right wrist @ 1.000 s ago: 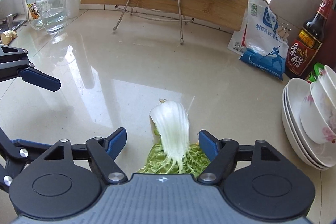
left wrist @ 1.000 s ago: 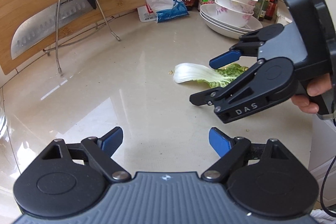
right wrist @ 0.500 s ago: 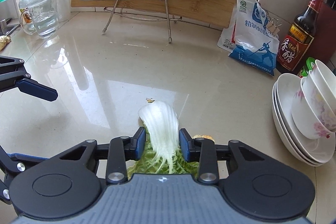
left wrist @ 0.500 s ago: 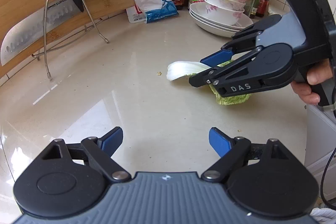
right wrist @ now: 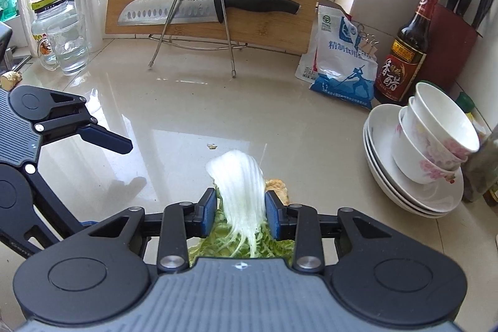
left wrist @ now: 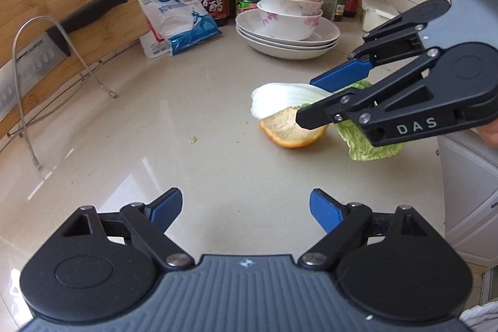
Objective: Collect trash
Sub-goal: 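Grasp the orange peel with the left tool while the right tool holds the leaf, then carry the cabbage leaf and orange peel over the white bin with both tools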
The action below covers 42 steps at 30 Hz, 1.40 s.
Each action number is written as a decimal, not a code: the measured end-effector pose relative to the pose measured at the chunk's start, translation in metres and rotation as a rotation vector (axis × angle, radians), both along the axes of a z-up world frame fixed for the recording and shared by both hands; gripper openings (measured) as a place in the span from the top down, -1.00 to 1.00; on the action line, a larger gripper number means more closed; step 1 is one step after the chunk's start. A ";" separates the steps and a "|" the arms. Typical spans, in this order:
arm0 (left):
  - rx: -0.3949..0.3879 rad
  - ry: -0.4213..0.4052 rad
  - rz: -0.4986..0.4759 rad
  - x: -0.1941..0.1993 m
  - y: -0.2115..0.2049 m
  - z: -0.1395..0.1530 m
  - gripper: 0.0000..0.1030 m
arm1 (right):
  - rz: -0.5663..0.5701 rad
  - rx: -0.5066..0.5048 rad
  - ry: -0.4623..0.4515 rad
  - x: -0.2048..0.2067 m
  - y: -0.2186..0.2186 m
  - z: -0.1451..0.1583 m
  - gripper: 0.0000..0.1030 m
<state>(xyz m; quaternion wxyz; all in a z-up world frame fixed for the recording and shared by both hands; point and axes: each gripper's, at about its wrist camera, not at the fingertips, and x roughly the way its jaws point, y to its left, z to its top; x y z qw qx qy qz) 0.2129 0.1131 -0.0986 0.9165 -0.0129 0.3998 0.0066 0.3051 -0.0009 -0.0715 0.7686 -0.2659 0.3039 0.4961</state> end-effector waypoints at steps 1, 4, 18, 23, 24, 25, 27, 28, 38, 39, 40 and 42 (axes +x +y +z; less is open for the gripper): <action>0.000 -0.005 -0.021 0.004 -0.003 0.000 -0.73 | -0.015 0.001 -0.004 0.001 -0.005 0.001 0.26; -0.011 -0.014 -0.078 0.020 -0.013 -0.006 -0.73 | -0.065 0.002 -0.007 0.006 -0.021 0.002 0.25; 0.007 -0.050 -0.127 0.076 -0.031 -0.027 -0.46 | -0.236 0.028 0.004 0.019 -0.066 -0.001 0.26; 0.007 -0.054 -0.114 0.079 -0.030 -0.024 -0.14 | -0.255 0.029 0.012 0.017 -0.071 -0.003 0.26; 0.008 -0.056 -0.112 0.079 -0.030 -0.024 -0.13 | -0.257 0.030 0.012 0.017 -0.072 -0.004 0.26; 0.011 -0.058 -0.112 0.077 -0.031 -0.023 -0.07 | -0.258 0.030 0.014 0.016 -0.073 -0.004 0.26; 0.019 -0.066 -0.110 0.075 -0.030 -0.020 0.04 | -0.259 0.030 0.017 0.016 -0.074 -0.005 0.26; 0.020 -0.065 -0.112 0.074 -0.030 -0.018 0.10 | -0.260 0.029 0.017 0.015 -0.075 -0.005 0.26; 0.022 -0.069 -0.130 0.056 -0.037 0.000 0.20 | -0.267 0.051 0.019 0.003 -0.089 -0.002 0.26; 0.023 -0.071 -0.138 0.053 -0.040 0.003 0.20 | -0.269 0.055 0.018 0.001 -0.092 -0.001 0.26; 0.023 -0.072 -0.142 0.051 -0.041 0.005 0.20 | -0.272 0.058 0.018 -0.001 -0.094 0.000 0.26; 0.018 -0.074 -0.156 0.044 -0.045 0.010 0.21 | -0.278 0.065 0.018 -0.005 -0.101 0.001 0.26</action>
